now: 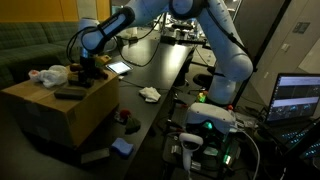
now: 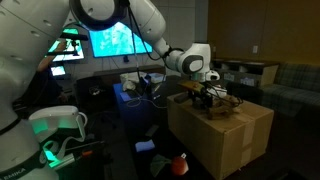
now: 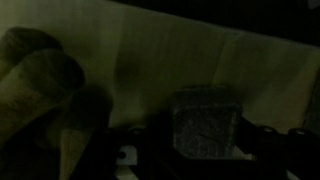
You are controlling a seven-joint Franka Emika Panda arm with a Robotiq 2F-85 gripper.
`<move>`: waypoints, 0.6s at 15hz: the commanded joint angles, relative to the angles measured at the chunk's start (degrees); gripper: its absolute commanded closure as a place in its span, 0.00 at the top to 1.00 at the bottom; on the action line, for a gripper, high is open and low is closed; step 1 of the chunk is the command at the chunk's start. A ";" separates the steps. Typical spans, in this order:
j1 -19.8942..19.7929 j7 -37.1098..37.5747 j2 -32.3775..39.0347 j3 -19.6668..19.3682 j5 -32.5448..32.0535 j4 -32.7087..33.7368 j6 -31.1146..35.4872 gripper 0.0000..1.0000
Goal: Swap the things on the box with the things on the table
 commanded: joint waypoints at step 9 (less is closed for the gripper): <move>-1.76 -0.22 -13.99 -2.80 0.94 -11.28 -8.59 0.34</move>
